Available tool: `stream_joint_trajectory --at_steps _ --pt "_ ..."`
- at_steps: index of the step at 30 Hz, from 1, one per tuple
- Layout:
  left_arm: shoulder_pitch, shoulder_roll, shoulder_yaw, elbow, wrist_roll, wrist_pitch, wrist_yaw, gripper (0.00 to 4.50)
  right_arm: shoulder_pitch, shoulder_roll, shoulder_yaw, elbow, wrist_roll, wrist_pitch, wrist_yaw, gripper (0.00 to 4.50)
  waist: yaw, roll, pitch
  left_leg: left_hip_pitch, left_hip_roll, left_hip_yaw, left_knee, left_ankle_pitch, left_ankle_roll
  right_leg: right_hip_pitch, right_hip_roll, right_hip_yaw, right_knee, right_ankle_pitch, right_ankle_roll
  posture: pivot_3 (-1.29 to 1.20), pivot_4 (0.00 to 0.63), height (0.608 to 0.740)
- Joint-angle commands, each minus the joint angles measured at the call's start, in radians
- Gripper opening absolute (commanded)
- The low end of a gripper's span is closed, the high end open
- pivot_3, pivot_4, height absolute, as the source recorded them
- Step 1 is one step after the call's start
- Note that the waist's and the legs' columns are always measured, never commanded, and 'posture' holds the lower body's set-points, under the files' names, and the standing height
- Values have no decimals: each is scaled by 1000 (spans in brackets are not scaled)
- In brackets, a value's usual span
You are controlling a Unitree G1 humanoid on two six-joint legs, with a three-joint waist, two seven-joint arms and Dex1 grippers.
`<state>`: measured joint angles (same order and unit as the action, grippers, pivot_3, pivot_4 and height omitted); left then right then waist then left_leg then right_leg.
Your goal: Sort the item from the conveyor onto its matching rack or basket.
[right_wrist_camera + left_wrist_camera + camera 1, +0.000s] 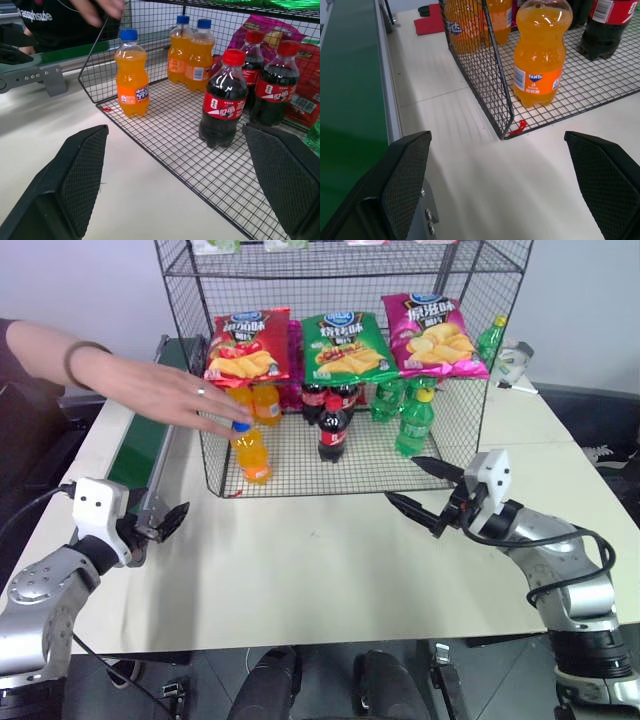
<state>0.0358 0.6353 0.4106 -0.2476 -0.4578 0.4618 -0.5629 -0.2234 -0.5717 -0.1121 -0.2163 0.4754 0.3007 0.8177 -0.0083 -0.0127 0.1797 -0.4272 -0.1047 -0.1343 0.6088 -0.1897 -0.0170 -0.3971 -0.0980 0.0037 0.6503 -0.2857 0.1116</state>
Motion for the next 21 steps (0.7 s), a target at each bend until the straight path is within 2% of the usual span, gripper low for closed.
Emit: stream_joint_trajectory --at_steps 1,21 --pt "-5 6 22 -9 5 -27 0 4459 -19 -1 -4 -39 11 -5 3 4500 0 0 0 0 0 0 0 0 0 0 0 0 0 0 0 0 150 740" --pt "-16 -8 43 4 22 -47 42 4459 -18 -1 -4 -30 12 -7 7 4500 0 0 0 0 0 0 0 0 0 0 0 0 0 0 0 0 150 740"
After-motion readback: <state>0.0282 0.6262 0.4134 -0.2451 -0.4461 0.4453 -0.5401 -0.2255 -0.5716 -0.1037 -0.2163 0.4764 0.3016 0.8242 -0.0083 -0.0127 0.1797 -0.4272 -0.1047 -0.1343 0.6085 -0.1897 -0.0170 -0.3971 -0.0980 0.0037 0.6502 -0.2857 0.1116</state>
